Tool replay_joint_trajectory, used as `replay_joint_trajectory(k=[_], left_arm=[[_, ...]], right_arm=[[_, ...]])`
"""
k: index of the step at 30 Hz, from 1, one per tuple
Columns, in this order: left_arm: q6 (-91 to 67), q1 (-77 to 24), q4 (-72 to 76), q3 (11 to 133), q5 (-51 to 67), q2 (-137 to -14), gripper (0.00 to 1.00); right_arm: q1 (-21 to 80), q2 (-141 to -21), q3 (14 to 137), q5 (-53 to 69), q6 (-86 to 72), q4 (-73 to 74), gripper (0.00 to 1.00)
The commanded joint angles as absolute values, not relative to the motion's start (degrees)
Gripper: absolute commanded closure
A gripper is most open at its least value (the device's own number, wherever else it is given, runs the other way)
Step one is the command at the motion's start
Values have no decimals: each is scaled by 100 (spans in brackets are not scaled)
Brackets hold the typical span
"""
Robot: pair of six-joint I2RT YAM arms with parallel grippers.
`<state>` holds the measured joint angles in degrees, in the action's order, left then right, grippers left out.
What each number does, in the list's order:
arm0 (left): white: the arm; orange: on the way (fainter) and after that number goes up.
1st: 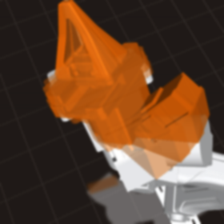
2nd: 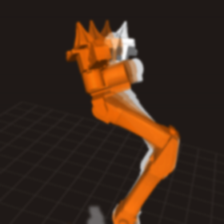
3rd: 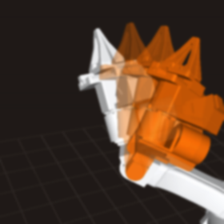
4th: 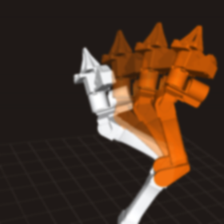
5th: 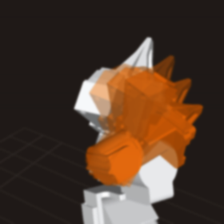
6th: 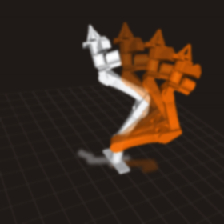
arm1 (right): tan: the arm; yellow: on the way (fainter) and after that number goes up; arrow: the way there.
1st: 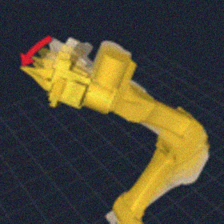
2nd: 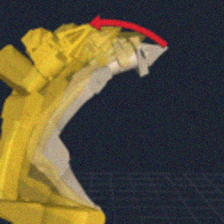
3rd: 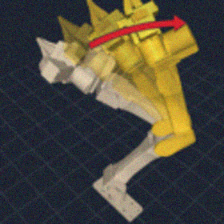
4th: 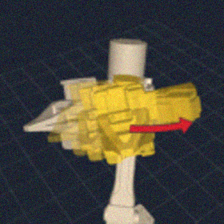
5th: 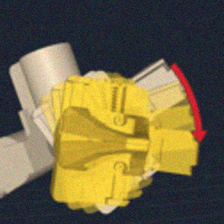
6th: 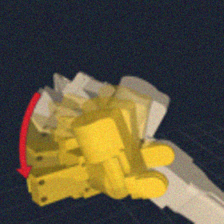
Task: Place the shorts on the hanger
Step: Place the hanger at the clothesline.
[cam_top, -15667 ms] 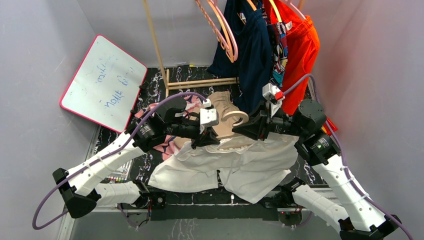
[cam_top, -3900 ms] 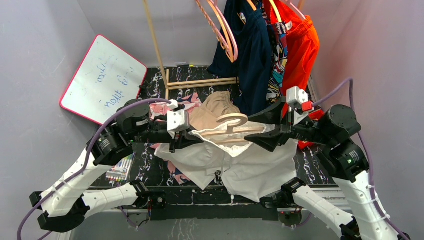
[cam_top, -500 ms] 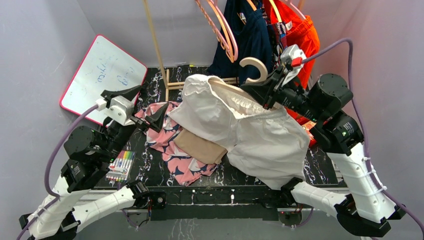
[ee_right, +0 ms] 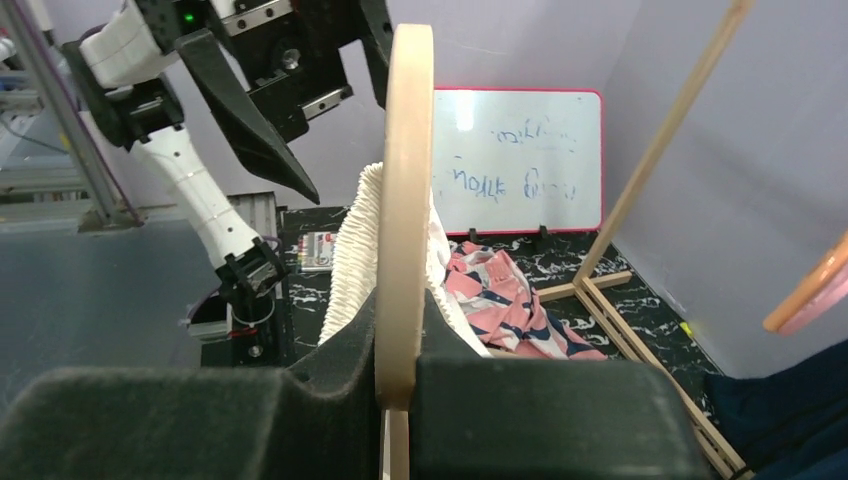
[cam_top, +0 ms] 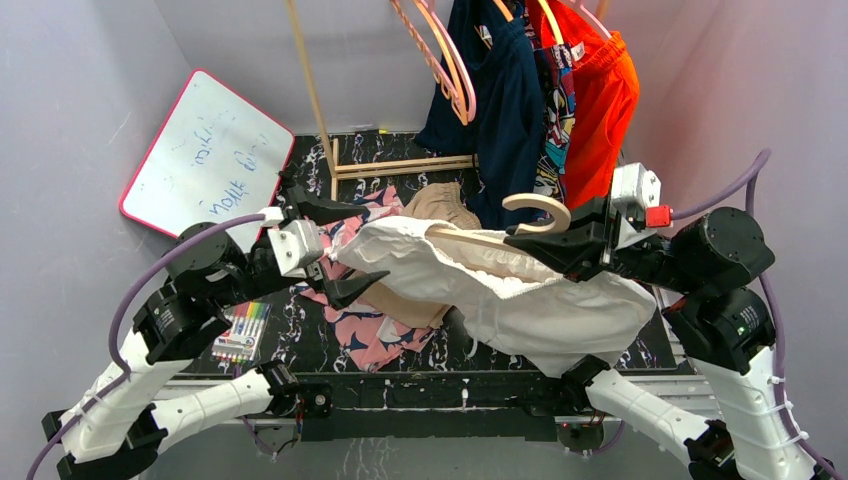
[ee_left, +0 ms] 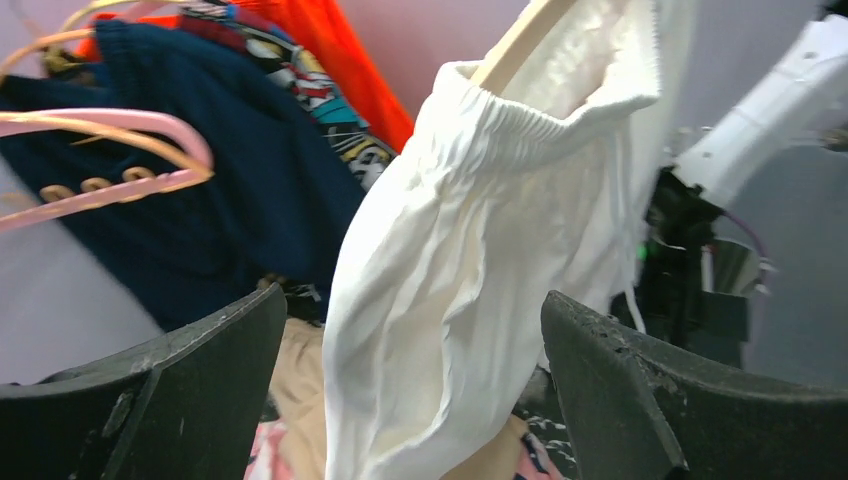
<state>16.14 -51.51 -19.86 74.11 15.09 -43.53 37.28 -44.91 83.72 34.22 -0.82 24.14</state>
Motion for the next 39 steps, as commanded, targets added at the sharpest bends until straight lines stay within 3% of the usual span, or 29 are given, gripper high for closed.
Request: replay_joint_trajectory(k=[1, 5, 9, 12, 14, 16, 20, 30, 39], left_arm=[[1413, -5159, -2304, 7791, 2690, -4490, 2], [1419, -5167, -2238, 7876, 2822, -4513, 4], [1464, -5161, -2239, 7901, 2996, -4611, 17], [1521, -5163, -2233, 7830, 2976, -4649, 18], [1548, -5163, -2166, 7759, 2693, -4601, 15], [1564, -5167, -1906, 7559, 2106, -4426, 2], [1685, -5166, -1160, 7180, 1427, -4140, 2], [1693, -5165, -2278, 8532, 3515, -5652, 2], [1488, -5160, -2682, 8857, 4175, -6534, 20]], right_arm=[[3755, -4449, 8262, 3981, 103, 2125, 100], [3757, -4439, 8205, 4042, 130, 2136, 100], [3759, -4453, 8179, 4077, 108, 2052, 100], [3757, -4495, 8182, 4053, 63, 1967, 100], [3757, -4499, 8170, 3906, 39, 1917, 100], [3761, -4503, 8136, 3564, -25, 1820, 100], [3755, -4718, 8054, 3493, -130, 1619, 100], [3756, -5025, 7704, 4070, 0, 1376, 100], [3773, -5057, 7687, 4204, 9, 1288, 100]])
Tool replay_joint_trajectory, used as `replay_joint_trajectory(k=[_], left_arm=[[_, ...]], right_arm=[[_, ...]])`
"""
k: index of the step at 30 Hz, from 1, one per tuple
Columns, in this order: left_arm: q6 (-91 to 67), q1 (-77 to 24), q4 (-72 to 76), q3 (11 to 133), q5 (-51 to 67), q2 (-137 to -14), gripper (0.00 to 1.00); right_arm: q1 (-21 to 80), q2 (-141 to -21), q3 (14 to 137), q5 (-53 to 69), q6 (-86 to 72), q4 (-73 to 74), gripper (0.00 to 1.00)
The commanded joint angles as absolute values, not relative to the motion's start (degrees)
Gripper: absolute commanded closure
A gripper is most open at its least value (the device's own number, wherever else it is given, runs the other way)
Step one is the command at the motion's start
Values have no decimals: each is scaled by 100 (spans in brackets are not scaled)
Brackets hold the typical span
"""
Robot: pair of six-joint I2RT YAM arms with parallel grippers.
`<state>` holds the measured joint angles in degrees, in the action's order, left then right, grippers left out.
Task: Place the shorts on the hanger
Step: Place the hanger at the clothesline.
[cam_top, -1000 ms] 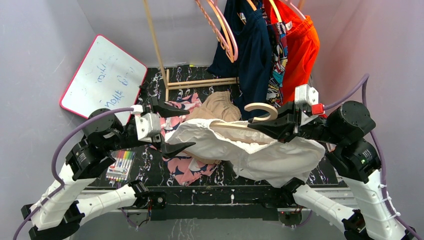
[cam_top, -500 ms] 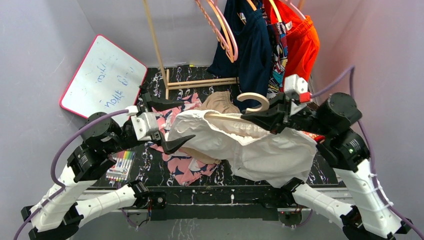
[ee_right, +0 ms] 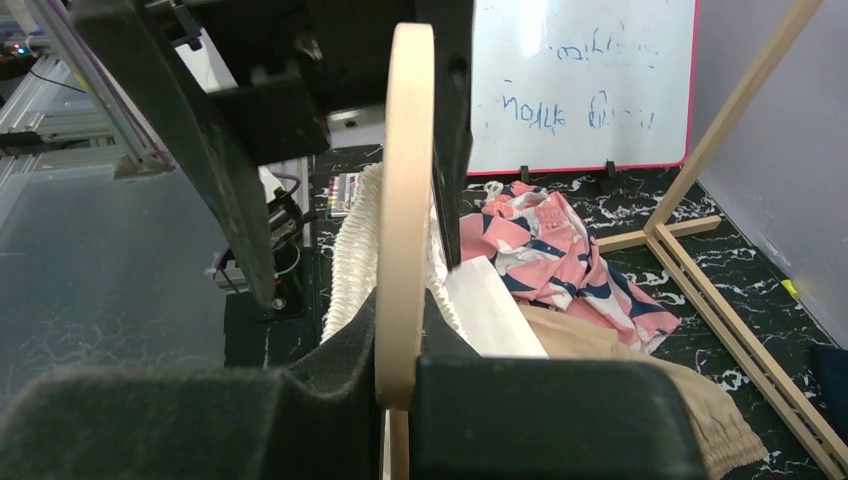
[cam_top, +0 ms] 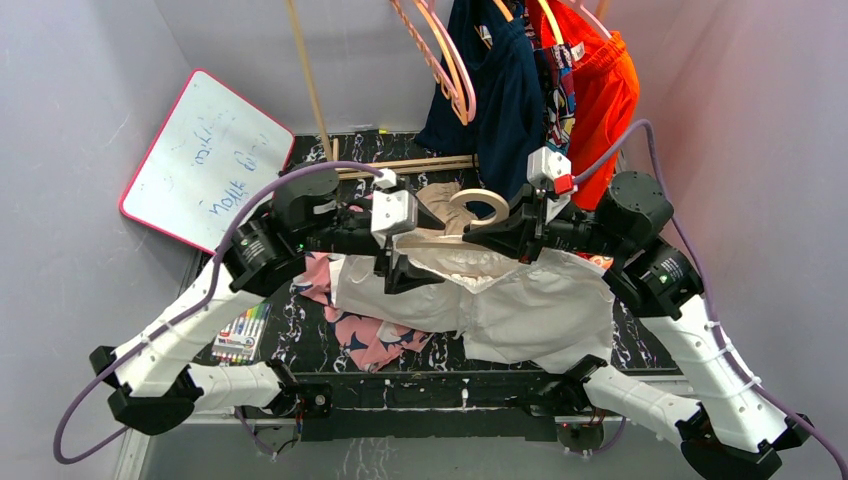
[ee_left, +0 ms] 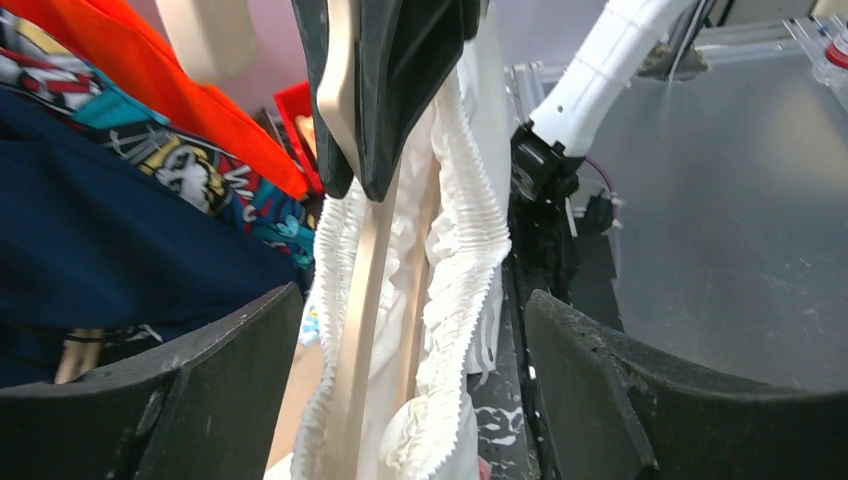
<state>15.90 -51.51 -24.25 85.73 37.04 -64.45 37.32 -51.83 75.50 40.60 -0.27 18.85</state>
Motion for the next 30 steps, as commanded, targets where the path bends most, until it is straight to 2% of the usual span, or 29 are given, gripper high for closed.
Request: replay_joint_trajectory(k=[1, 6, 9, 13, 14, 19, 20, 22, 25, 28, 30], left_arm=[[1471, -5160, -2689, 8859, 4151, -6565, 22], [1434, -5159, -2707, 8971, 4196, -6747, 31], [1440, -5160, -2730, 9041, 4231, -6855, 41], [1378, -5159, -2678, 9064, 4212, -6958, 74], [1357, -5158, -2665, 9062, 4204, -6980, 77], [1313, -5160, -2637, 9062, 4191, -7085, 75], [1314, -5163, -2637, 9062, 4208, -7096, 81], [1331, -5163, -2642, 9055, 4200, -7110, 100], [1337, -5164, -2616, 9017, 4110, -7062, 100], [1341, -5166, -2471, 8890, 4007, -6919, 100], [1347, -5163, -2376, 8808, 3973, -6829, 100]], right_arm=[[3776, -5050, 7678, 4216, 11, 1284, 100], [3792, -4961, 7601, 4241, 17, 1253, 100], [3801, -4924, 7597, 4271, 21, 1248, 100], [3801, -4887, 7576, 4279, 22, 1248, 100], [3802, -4880, 7566, 4287, 23, 1240, 100], [3812, -4853, 7545, 4366, -16, 1187, 100], [3809, -4859, 7543, 4372, -25, 1175, 100], [3807, -4851, 7524, 4385, -35, 1166, 100], [3810, -4796, 7478, 4295, -39, 1188, 99], [3812, -4703, 7415, 4146, -16, 1314, 69], [3806, -4653, 7403, 4054, 40, 1496, 58]])
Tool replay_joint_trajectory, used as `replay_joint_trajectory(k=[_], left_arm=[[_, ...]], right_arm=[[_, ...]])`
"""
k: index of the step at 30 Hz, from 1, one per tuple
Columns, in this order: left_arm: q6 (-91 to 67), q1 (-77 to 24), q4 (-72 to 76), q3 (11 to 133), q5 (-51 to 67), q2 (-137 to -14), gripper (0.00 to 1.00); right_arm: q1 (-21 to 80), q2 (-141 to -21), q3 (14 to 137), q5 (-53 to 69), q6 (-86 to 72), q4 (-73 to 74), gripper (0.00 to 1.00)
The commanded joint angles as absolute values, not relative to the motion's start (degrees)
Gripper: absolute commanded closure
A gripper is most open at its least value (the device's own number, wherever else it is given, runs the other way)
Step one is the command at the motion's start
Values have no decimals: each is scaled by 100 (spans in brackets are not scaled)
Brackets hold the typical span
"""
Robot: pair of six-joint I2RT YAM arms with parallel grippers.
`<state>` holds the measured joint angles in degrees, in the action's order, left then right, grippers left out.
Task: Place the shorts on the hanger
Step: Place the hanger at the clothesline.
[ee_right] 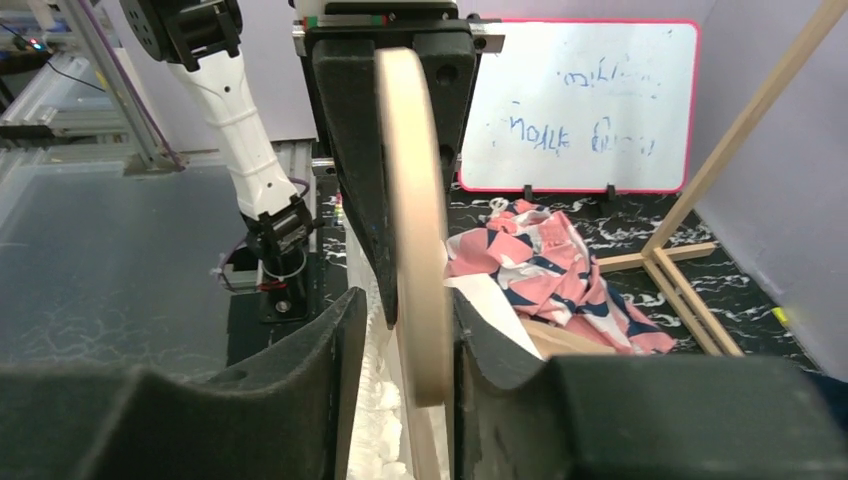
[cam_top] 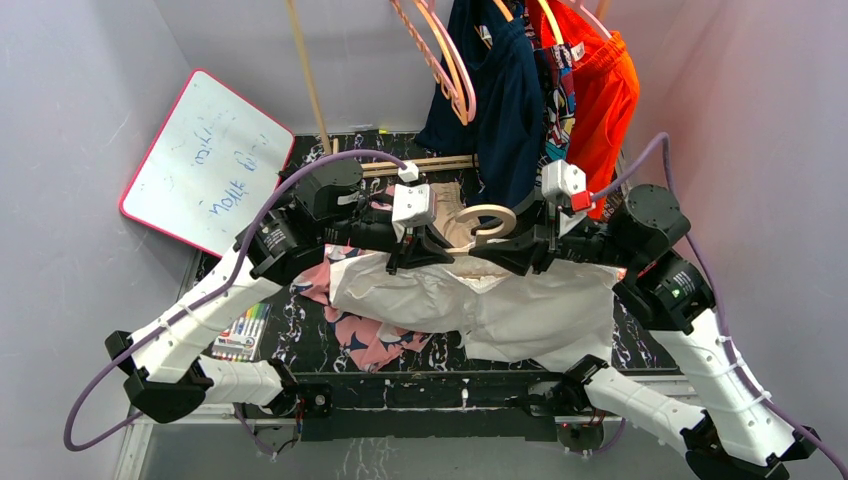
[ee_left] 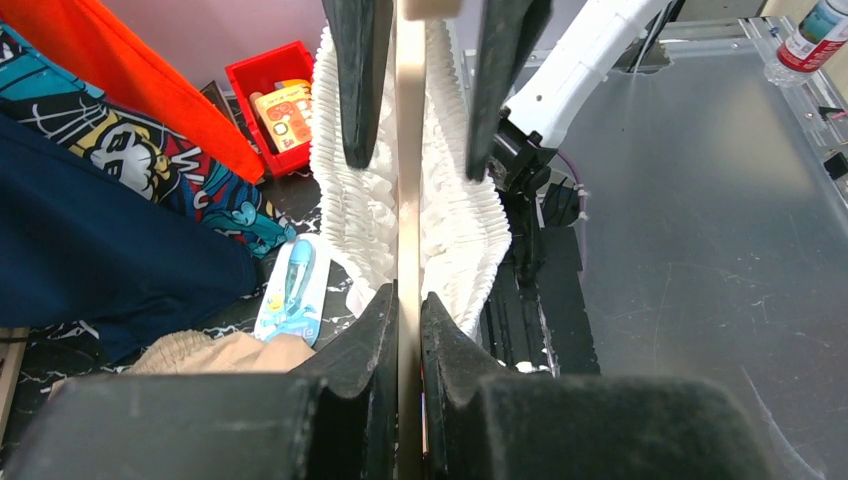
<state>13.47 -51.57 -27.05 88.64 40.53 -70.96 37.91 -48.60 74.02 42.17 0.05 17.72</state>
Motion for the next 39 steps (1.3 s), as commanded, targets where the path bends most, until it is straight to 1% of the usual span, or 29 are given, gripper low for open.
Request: replay_joint_trajectory(k=[1, 3, 5, 11, 14, 27, 35, 37, 39], left_arm=[[1353, -5163, -2354, 8780, 3987, -6790, 100], [1365, -5155, -2350, 8748, 4018, -6745, 100], [1369, -5160, -2391, 8747, 4059, -6718, 100], [1374, -5164, -2417, 8710, 4114, -6565, 100], [1329, -5160, -2384, 8731, 4165, -6516, 100], [1231, -5164, -2238, 8843, 4448, -6630, 100], [1221, -5161, -2193, 8964, 4480, -6693, 100], [1220, -5161, -2166, 8981, 4482, -6702, 100], [1205, -5159, -2137, 9013, 4478, -6713, 100]], right_arm=[[3807, -4612, 7392, 3986, 102, 1594, 54], [3807, -4538, 7360, 3872, 227, 1799, 51], [3807, -4465, 7331, 3768, 341, 1962, 50], [3837, -4297, 7349, 3456, 673, 2494, 57], [3864, -4295, 7305, 3398, 718, 2593, 57], [3930, -4719, 7374, 3870, 518, 2380, 61], [4006, -4844, 7352, 3970, 450, 2387, 70], [4030, -4873, 7356, 3996, 435, 2411, 75], [4056, -4899, 7342, 3999, 438, 2425, 75]])
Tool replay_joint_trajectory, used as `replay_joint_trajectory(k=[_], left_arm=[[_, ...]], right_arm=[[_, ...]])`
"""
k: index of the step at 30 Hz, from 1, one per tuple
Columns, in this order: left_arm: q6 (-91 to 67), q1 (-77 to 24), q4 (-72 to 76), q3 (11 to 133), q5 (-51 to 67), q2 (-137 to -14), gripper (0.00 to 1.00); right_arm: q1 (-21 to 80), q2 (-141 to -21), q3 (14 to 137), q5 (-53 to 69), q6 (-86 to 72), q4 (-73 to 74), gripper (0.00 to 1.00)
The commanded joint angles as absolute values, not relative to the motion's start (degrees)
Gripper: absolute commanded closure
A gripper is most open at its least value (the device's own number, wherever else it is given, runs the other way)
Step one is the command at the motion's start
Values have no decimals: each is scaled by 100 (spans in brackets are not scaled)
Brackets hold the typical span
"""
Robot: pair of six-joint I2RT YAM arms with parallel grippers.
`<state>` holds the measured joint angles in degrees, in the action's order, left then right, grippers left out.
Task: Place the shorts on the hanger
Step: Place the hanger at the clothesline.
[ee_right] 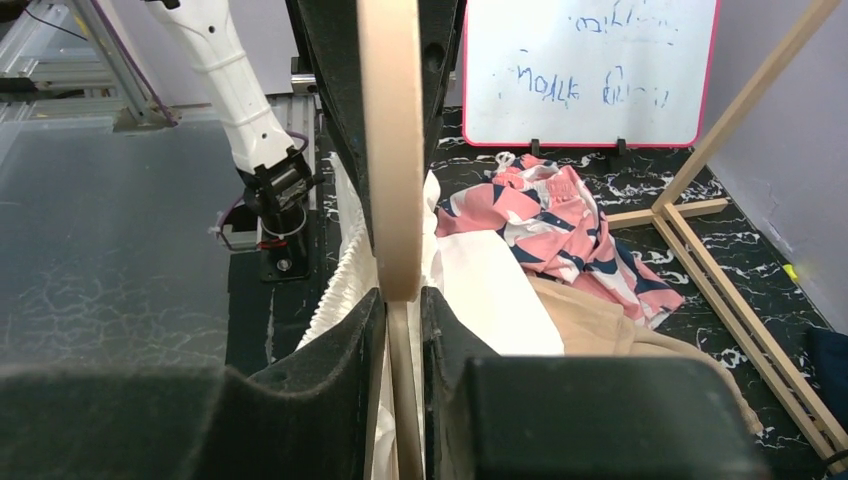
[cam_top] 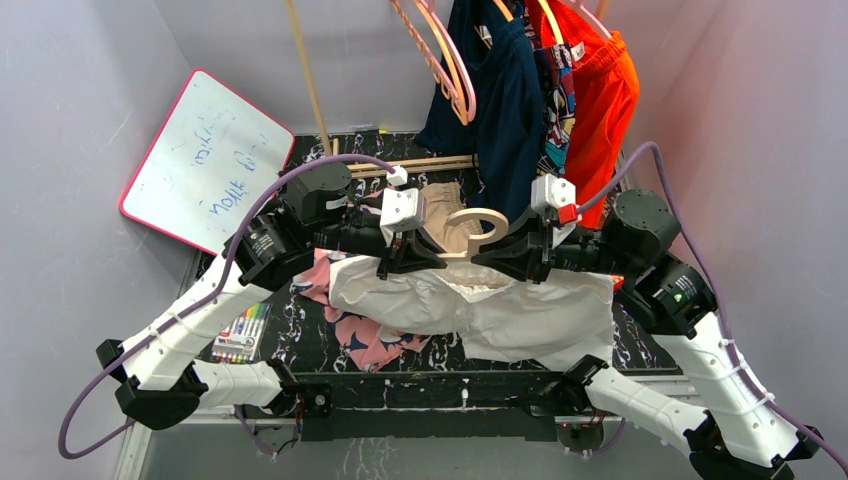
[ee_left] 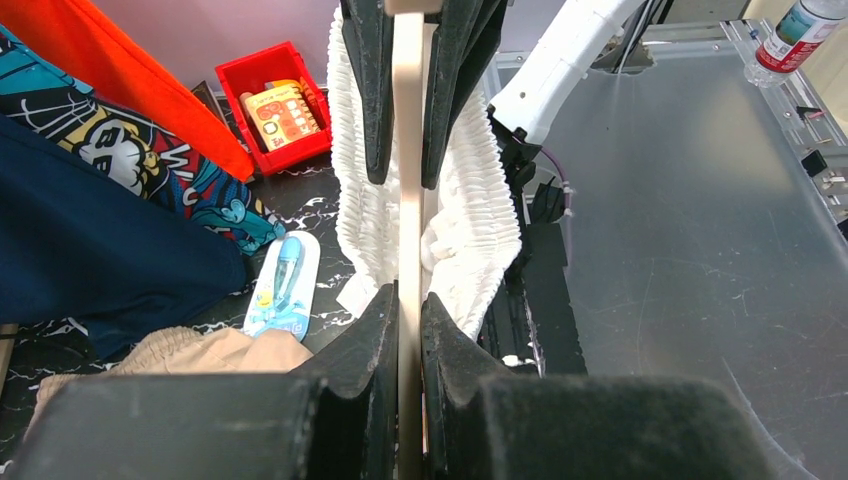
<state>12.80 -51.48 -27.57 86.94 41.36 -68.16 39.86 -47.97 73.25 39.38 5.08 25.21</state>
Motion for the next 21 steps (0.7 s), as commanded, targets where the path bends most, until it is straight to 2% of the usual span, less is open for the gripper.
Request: replay_joint_trajectory(k=[1, 9, 12, 14, 19, 20, 21], left_arm=[[1212, -5160, -2139, 9029, 4480, -6732, 100], [1228, -5160, -2095, 9107, 4489, -6829, 100], [1232, -5161, -2066, 9097, 4481, -6848, 100], [1253, -5161, -2065, 9089, 4451, -6839, 100], [1249, -5167, -2056, 9017, 4283, -6805, 100], [1259, -5163, -2049, 8985, 4192, -6769, 93], [1283, -5166, -2044, 8931, 4089, -6729, 68]], right_arm=[[4053, -4904, 7334, 4019, 432, 2411, 75], [4090, -5013, 7244, 4291, 217, 2237, 76], [4093, -5020, 7249, 4303, 193, 2221, 86], [4103, -4998, 7268, 4253, 220, 2236, 99], [4102, -4924, 7303, 4017, 217, 2223, 100], [4099, -4911, 7311, 3932, 207, 2200, 100], [4100, -4880, 7304, 3812, 189, 2168, 100]])
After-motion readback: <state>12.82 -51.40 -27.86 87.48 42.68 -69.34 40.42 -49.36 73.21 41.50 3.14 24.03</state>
